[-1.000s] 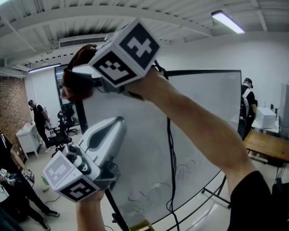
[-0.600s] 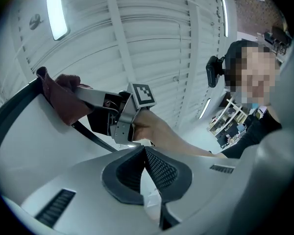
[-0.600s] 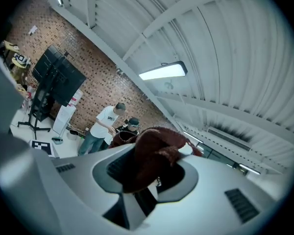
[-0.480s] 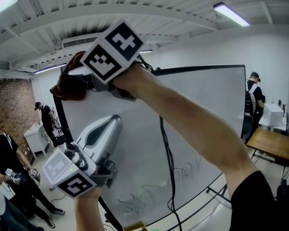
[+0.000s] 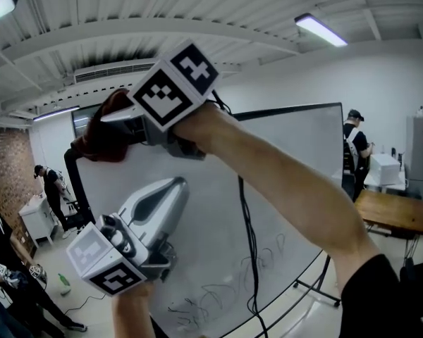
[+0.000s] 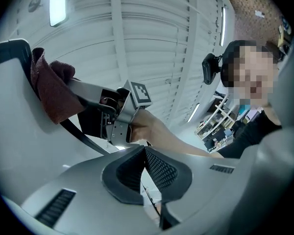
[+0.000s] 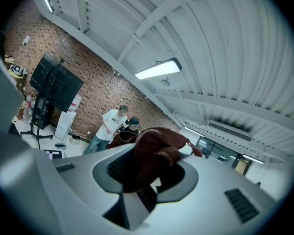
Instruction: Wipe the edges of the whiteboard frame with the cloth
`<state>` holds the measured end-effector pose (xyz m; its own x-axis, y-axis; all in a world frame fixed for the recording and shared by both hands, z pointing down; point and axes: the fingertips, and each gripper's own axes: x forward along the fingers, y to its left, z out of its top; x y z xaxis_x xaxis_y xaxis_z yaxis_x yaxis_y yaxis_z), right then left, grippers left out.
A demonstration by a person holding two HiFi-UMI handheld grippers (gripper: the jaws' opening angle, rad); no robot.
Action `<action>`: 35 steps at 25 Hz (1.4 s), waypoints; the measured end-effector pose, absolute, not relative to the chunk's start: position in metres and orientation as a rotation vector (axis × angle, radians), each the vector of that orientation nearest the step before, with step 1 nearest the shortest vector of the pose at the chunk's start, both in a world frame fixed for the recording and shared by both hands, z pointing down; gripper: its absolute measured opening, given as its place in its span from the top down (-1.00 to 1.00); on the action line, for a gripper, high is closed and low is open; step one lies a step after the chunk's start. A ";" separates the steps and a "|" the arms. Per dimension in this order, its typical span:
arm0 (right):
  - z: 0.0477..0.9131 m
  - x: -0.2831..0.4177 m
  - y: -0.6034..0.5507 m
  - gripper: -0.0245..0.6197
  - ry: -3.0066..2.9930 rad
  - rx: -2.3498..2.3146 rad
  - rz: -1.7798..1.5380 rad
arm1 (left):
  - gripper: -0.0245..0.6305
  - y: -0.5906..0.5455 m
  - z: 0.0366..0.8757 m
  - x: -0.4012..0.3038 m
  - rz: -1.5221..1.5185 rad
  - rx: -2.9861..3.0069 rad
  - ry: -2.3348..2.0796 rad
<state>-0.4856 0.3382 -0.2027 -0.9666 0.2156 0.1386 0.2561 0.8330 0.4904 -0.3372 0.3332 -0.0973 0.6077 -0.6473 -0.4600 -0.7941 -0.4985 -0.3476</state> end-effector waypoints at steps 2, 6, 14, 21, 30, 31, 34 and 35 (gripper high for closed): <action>-0.204 -0.481 0.330 0.50 -2.944 -0.352 -0.759 | 0.95 0.332 -0.099 -0.335 0.371 -2.332 1.095; -0.209 -0.476 0.318 0.50 -2.941 -0.301 -0.716 | 0.95 0.328 -0.104 -0.328 0.376 -2.379 1.030; -0.207 -0.463 0.295 0.50 -2.940 -0.225 -0.651 | 0.95 0.304 -0.093 -0.304 0.392 -2.517 0.920; -0.202 -0.452 0.274 0.50 -2.959 -0.178 -0.600 | 0.95 0.295 -0.081 -0.287 0.385 -2.576 0.826; -0.202 -0.412 0.240 0.50 -2.957 -0.159 -0.627 | 0.95 0.260 -0.079 -0.252 0.344 -2.572 0.840; -0.203 -0.409 0.236 0.50 -2.952 -0.158 -0.640 | 0.95 0.255 -0.080 -0.249 0.344 -2.567 0.844; -0.197 -0.413 0.225 0.50 -2.926 -0.165 -0.674 | 0.95 0.239 -0.079 -0.249 0.347 -2.559 0.858; -0.195 -0.411 0.220 0.50 -2.916 -0.172 -0.681 | 0.95 0.232 -0.080 -0.245 0.346 -2.556 0.865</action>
<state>-0.4113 0.2199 -0.1948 -0.9835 0.0786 0.1632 0.1427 0.8910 0.4311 -0.2449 0.2324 -0.0796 0.7757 -0.5192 -0.3587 -0.6233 -0.7194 -0.3065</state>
